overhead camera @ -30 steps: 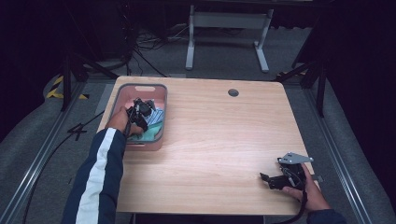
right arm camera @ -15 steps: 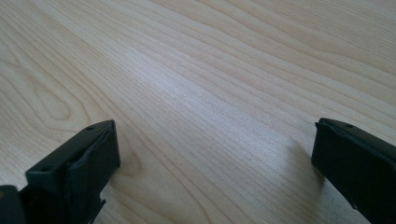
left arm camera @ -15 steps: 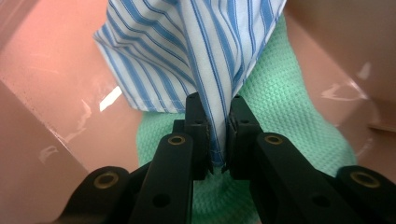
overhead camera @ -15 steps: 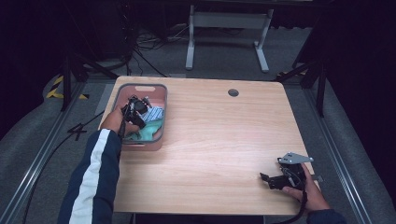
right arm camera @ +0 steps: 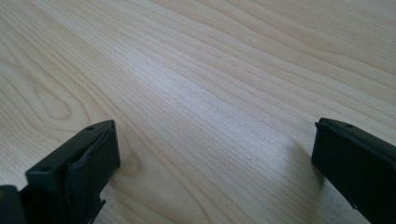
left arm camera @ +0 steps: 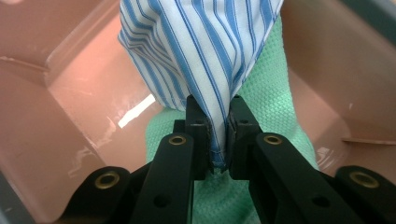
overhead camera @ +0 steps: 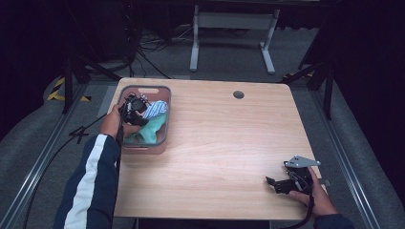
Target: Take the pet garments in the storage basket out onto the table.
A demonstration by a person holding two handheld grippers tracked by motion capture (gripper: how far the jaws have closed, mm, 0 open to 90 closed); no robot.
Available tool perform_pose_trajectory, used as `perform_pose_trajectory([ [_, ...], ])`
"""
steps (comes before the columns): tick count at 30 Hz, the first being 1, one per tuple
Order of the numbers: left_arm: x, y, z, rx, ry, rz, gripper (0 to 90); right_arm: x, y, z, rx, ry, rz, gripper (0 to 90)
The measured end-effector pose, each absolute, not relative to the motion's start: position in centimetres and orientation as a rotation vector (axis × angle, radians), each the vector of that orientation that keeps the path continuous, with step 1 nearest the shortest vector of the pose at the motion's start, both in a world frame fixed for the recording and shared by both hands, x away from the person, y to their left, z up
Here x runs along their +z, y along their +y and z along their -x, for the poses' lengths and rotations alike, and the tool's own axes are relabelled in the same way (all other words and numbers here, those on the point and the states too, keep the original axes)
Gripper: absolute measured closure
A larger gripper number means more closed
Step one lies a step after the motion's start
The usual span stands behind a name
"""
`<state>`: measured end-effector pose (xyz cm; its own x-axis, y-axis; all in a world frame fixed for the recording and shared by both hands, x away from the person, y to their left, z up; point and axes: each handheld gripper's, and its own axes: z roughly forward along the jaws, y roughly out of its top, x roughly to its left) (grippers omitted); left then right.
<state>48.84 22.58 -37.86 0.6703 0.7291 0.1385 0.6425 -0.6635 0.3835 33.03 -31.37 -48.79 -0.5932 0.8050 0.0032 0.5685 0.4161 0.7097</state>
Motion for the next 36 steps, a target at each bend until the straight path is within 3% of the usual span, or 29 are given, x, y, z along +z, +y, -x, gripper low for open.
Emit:
perform_pose_trajectory([
  [17,-33.3,24.0,-46.6,0.523,1.047,-2.368,82.5,-48.8,-31.4,-33.0,0.974,2.338,-1.182,1.3],
  [36,-27.5,24.6,-45.8,0.643,0.994,-2.245,82.6,-48.8,-31.4,-33.0,0.974,2.336,-1.184,1.3],
])
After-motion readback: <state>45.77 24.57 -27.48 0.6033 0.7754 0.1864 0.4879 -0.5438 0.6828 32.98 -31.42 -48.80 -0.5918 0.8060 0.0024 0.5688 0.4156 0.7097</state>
